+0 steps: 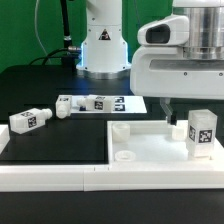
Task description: Assemble one leg
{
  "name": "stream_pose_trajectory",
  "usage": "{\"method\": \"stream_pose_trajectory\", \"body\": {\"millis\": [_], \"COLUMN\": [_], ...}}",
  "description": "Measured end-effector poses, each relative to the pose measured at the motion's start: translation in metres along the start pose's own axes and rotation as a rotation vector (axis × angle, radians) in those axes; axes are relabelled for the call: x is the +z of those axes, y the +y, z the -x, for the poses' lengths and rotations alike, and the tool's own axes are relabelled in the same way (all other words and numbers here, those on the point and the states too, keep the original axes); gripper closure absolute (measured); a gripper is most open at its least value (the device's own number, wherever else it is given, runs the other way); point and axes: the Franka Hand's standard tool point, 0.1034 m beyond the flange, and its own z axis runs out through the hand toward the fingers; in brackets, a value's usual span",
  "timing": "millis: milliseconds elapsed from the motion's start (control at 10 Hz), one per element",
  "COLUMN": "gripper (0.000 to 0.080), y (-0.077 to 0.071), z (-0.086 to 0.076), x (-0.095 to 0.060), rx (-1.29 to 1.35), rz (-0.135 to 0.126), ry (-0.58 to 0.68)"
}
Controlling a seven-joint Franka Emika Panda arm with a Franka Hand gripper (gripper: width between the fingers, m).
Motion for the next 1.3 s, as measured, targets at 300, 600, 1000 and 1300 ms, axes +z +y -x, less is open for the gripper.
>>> {"method": "stream_pose_trajectory", "body": {"millis": [300, 600, 1000, 1300], "gripper": [0.0515, 0.0515, 0.0514, 0.0514], "y": [-0.0003, 0.0001, -0.0078, -0.0069], "z": [0.0003, 0.0001, 0.0001, 0.0000], "x": [0.0002, 0.0011, 0.0028, 0.0029], "rx": [0.185, 0.460, 1.290, 1.381], "rz": [0.000, -0.001, -0.055, -0.058], "ry": [-0.001, -0.002, -0.002, -0.001]}}
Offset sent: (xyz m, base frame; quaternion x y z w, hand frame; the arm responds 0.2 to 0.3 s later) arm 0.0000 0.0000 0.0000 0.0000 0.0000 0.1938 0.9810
